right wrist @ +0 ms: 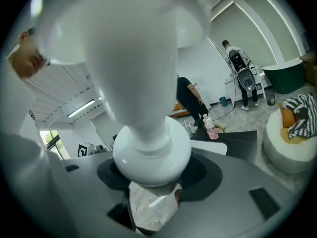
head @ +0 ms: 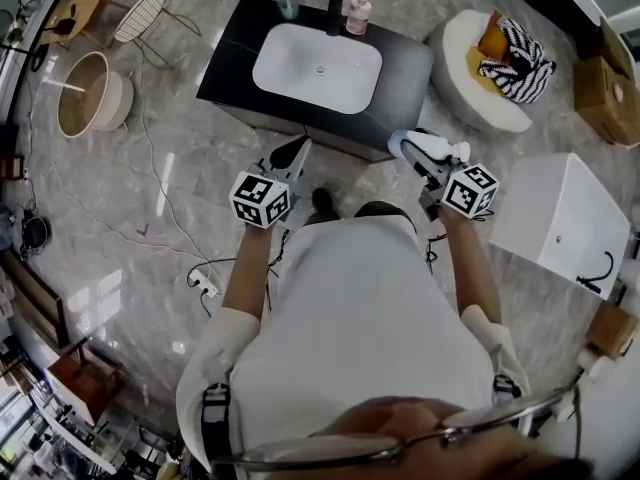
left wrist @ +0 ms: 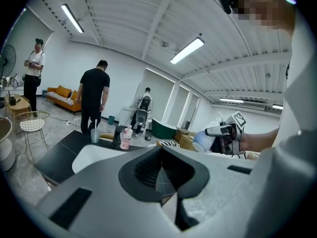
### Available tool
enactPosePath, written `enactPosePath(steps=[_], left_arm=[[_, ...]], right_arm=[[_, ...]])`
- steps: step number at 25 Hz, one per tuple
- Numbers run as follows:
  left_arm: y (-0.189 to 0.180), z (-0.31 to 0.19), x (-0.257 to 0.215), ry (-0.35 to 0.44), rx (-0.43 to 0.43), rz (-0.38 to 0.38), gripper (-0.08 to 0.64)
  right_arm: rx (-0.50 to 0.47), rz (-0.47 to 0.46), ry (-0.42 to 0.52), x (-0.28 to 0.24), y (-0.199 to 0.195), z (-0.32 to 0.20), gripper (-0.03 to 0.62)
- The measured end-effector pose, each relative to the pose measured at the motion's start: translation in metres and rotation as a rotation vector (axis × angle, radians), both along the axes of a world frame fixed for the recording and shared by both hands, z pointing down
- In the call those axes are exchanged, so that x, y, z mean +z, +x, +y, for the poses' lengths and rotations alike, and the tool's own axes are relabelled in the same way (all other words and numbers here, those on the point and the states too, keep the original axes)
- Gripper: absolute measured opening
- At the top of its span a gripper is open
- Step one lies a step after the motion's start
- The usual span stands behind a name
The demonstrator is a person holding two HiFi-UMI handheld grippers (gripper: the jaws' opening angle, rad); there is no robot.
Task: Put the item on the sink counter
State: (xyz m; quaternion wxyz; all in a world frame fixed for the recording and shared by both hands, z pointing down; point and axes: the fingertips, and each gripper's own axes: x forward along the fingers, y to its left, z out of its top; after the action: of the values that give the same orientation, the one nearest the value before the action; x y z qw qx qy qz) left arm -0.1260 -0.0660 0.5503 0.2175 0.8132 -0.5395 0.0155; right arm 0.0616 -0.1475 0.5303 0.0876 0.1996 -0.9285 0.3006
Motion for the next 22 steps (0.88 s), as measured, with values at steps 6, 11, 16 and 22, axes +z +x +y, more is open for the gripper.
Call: enactPosePath(steps=[6, 11, 16, 22], left_arm=[[-0.003, -0.016, 0.001, 0.009, 0.014, 0.025, 0.005], [-0.001, -0.035, 0.002, 0.011, 0.007, 0.038, 0.005], [-0.008, -0.055, 0.005, -0.005, -0.034, 0.035, 0.005], [-0.010, -0.088, 0.009, -0.028, -0.082, 0.054, 0.005]], right_arm=[[0.005, 0.032, 0.021, -0.001, -0.014, -0.014, 0.250], [-0.010, 0.059, 0.016, 0.007, -0.021, -0.036, 0.250], [-0.054, 0.103, 0.029, 0.022, -0.031, -0.068, 0.250], [-0.124, 0.188, 0.057, 0.039, -0.044, -0.117, 0.250]])
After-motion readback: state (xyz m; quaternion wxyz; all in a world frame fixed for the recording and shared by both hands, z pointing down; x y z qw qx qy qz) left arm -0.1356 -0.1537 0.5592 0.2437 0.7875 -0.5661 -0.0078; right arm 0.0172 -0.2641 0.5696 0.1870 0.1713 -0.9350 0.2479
